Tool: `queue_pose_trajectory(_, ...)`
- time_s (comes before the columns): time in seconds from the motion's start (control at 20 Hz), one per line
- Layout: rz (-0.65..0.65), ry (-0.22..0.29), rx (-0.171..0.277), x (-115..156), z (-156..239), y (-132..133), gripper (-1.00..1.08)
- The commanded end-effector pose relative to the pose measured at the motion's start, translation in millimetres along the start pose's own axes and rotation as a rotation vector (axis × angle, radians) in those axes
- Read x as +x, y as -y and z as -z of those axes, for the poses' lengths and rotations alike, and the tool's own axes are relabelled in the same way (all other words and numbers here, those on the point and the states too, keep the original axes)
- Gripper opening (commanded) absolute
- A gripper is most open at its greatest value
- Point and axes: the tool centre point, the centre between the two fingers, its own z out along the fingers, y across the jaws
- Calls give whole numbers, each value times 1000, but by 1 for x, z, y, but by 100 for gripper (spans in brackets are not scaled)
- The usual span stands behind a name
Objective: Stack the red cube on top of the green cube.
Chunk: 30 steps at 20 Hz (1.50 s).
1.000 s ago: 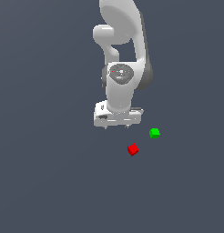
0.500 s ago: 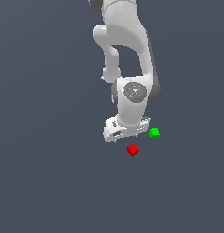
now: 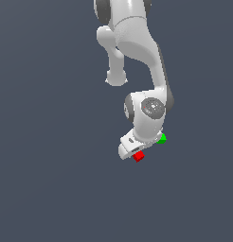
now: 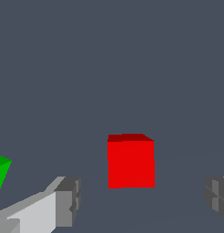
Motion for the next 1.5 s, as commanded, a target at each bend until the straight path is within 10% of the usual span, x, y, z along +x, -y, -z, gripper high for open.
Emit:
queue_pose_trajectory(0.0,20,-3,-1,4,-3,3,100)
queue_pose_trajectory(1.05,25,-3,-1,5,-53,3,100)
queue_pose_trajectory(1.1,25,-3,-1,5,-53,3,-100)
queue_pose_trajectory(1.45,25,-3,-1,5,-53,3,-100)
